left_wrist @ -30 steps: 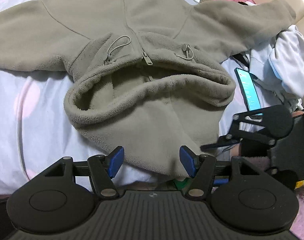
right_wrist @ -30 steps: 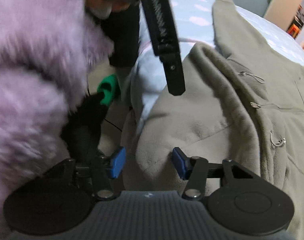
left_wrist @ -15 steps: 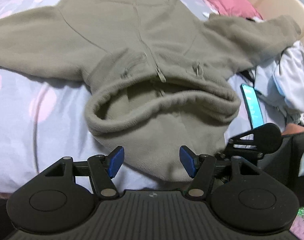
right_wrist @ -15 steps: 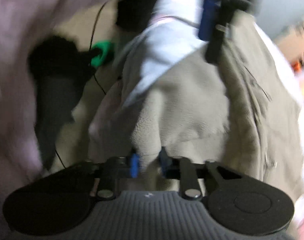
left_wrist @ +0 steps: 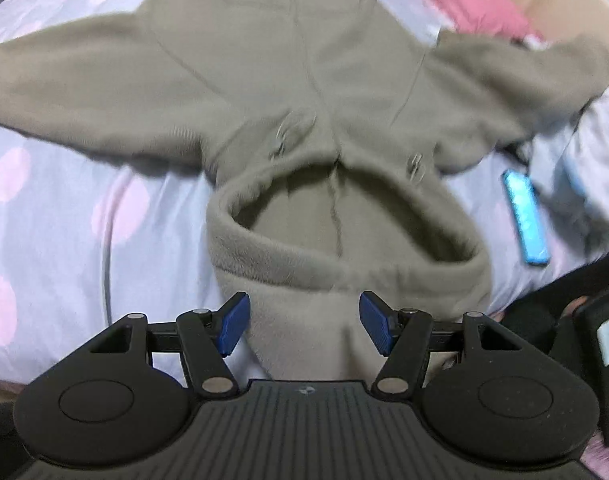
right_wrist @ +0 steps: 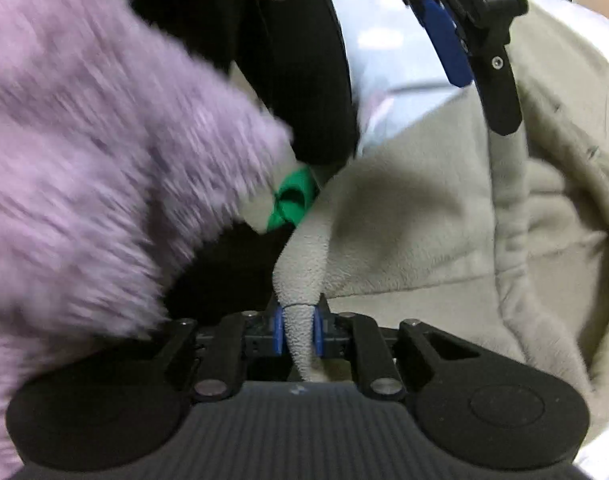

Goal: Fold clothes

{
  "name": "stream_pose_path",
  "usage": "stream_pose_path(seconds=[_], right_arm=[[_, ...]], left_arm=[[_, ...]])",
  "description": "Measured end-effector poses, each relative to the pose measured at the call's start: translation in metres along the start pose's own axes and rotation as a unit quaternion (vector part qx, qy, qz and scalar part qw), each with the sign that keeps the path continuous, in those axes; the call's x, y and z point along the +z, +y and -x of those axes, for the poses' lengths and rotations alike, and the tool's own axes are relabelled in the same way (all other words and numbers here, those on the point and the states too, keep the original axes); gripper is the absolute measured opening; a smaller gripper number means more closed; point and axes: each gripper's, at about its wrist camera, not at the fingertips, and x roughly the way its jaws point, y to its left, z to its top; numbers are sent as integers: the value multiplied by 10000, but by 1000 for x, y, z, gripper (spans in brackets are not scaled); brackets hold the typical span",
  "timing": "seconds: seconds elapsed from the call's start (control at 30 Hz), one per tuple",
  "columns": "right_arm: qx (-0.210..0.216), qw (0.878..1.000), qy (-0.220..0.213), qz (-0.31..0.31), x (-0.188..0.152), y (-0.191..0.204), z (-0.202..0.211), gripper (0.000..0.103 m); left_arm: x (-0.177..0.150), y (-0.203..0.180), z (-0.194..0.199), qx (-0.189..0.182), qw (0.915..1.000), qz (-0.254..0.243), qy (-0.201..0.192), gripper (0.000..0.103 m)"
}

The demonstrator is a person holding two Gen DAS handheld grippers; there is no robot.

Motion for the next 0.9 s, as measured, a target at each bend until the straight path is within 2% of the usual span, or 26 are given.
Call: stream_pose_path(seconds=[0.07, 0.13, 0.17, 0.3, 0.37, 0.43, 0.53, 0.6, 0.67, 0.73, 0.77, 0.9], right_arm=[[-16, 9999, 9, -99, -2, -3, 2, 20], [-99, 9997, -167, -127, -4, -4, 19, 38], [-192, 9992, -298, -162, -4, -6, 32, 43], [-698, 9928, -851, -472, -8, -16, 87, 46], [-1075, 9842, -1098, -884, -17, -26, 112, 46], [-1507, 9705, -1217, -1435, -28, -44, 131, 46], [-1969, 9513, -1109, -2095, -50, -55, 138, 38], [-2152, 9397, -976, -2472, -61, -68, 138, 36], [-2254, 9337, -824, -2656, -63, -74, 131, 36], [-2278, 9300, -736, -2791, -44, -83, 119, 36], [-2280, 9286, -740, -2833, -46, -87, 120, 36], [-2324, 9227, -770, -2977, -55, -94, 120, 36]], left_arm=[[-3, 1, -2, 6, 9999, -54, 112, 58], [-4, 3, -1, -35, 9998, -87, 192, 58], [-3, 4, 0, -39, 9996, -126, 237, 58], [5, 8, 7, 192, 9974, -584, 377, 58], [11, 6, 10, 394, 9943, -932, 337, 58], [17, 3, 14, 433, 9914, -1224, 164, 58], [25, -10, 16, 2, 9897, -1429, 42, 58], [25, -28, 12, -348, 9843, -1730, -21, 58], [23, -49, 6, -626, 9774, -2017, -57, 58], [22, -69, -5, -877, 9718, -2189, -45, 58], [23, -78, -11, -1005, 9697, -2228, -35, 58], [28, -101, -35, -1247, 9670, -2219, -37, 58]])
